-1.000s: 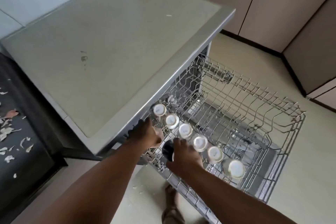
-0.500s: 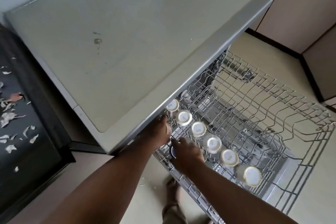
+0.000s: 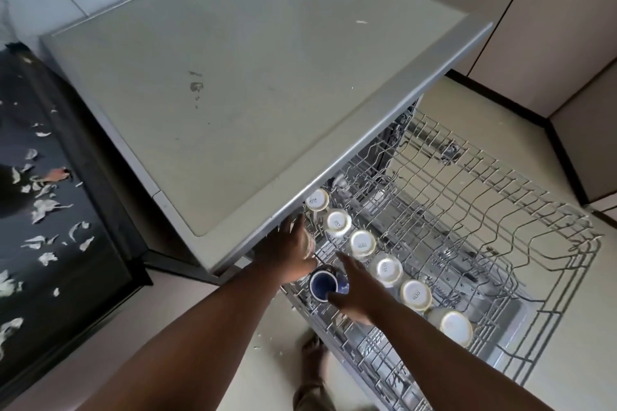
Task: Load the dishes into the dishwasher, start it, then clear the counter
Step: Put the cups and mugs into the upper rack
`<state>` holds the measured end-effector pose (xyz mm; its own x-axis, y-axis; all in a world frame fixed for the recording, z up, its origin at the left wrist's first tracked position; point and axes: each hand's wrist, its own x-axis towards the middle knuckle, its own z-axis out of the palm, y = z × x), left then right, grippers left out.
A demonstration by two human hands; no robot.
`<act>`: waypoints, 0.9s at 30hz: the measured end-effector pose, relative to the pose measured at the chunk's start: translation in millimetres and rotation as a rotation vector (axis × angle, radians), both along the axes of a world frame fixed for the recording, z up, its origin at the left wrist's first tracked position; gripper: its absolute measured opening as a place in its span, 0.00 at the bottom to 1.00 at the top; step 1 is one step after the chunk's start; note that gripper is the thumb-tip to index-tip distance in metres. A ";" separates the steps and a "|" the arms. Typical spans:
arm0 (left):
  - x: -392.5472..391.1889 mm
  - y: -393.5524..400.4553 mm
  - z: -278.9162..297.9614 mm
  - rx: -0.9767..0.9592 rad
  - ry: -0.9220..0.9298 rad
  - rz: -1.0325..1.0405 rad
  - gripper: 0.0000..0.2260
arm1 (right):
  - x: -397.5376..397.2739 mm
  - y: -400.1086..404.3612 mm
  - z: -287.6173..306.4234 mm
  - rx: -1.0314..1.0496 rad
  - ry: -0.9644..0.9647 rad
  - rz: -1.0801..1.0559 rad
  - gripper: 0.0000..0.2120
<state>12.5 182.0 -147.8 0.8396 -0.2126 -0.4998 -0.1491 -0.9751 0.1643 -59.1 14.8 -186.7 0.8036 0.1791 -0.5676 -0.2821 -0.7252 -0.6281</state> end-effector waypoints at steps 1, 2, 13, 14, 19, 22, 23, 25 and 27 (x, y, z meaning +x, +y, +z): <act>-3.6 0.9 0.6 0.001 -0.020 0.000 0.44 | -1.3 -4.7 3.5 -0.013 -0.007 -0.012 0.44; -8.0 1.1 1.9 0.000 -0.045 -0.001 0.43 | -2.6 -9.9 6.9 -0.036 -0.018 -0.014 0.44; -67.7 -43.0 93.1 -0.205 -0.397 -0.184 0.35 | -16.0 -32.7 98.0 -0.458 -0.343 0.152 0.47; -73.0 -42.6 104.4 -0.210 -0.442 -0.199 0.34 | -16.3 -31.6 110.4 -0.477 -0.376 0.162 0.47; -80.1 -21.5 152.0 -0.218 -0.676 -0.177 0.31 | -10.1 -19.9 174.0 -0.543 -0.505 0.246 0.46; -73.7 2.8 173.8 -0.232 -0.766 -0.141 0.31 | -0.6 -5.4 201.9 -0.541 -0.638 0.272 0.47; -71.0 12.2 180.4 -0.218 -0.792 -0.134 0.32 | 2.9 1.5 209.1 -0.543 -0.666 0.286 0.47; -64.6 33.9 192.0 -0.198 -0.849 -0.090 0.32 | 10.0 19.9 222.0 -0.550 -0.711 0.326 0.47; -56.4 60.4 198.4 -0.190 -0.881 0.004 0.34 | 17.7 45.1 232.9 -0.559 -0.771 0.378 0.47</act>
